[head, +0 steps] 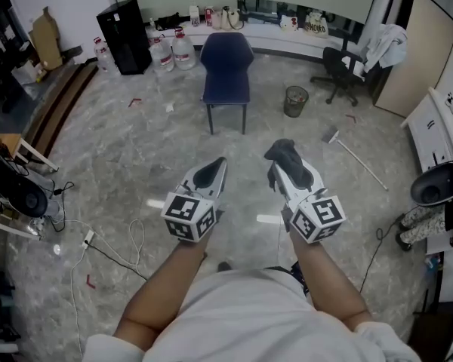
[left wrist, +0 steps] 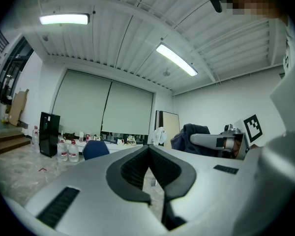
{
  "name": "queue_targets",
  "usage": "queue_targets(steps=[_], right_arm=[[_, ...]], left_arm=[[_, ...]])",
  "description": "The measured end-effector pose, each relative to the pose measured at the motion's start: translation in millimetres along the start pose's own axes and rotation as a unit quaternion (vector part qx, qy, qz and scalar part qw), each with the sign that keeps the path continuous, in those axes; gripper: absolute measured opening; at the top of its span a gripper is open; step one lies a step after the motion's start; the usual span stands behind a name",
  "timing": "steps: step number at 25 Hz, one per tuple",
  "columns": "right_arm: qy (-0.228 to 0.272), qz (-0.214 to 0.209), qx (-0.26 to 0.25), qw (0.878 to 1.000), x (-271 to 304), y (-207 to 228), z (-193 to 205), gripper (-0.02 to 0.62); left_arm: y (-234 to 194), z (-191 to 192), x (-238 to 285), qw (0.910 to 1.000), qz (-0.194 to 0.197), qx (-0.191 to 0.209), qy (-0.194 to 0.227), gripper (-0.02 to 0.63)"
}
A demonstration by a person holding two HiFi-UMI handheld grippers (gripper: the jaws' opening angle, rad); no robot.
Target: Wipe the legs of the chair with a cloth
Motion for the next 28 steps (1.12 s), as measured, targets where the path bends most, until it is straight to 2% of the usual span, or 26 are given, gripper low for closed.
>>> queue_targets(steps=[6, 10, 14, 22, 28], right_arm=[[-0.005, 0.016, 0.005, 1.0, 60, 24, 8, 0.123], [-0.009, 0.007, 0.004, 1.0, 111, 60, 16, 0.121], [-0.005, -0.012, 0.001, 1.0, 179, 122, 21, 0.121], [-0.01, -0.054, -0.008, 0.998, 314, 266, 0, 0.121], [-0.025, -0.078, -0.017, 0.996, 401, 329, 5, 0.121]], left_arm=[[-51, -3, 47, 0.9999, 0.009, -0.005, -0.006, 0.005], [-86, 0, 103, 0.9999, 0.006, -0.004, -0.012, 0.005], [-124, 4, 185, 0.9999, -0.006, -0.003, -0.014, 0.005], [-190, -16, 363, 0.9993, -0.036, 0.0, -0.014, 0.005], [-240, -18, 454, 0.9989, -0.041, 0.005, -0.021, 0.005]])
Point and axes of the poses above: the fingertips, and each gripper's own axes: x forward along the fingers, y to its right, z out of its underside, the point moved 4 cm from there along -x, backward along the fingers, and after that the axes turned 9 degrees about z, right-handed, at the moved point
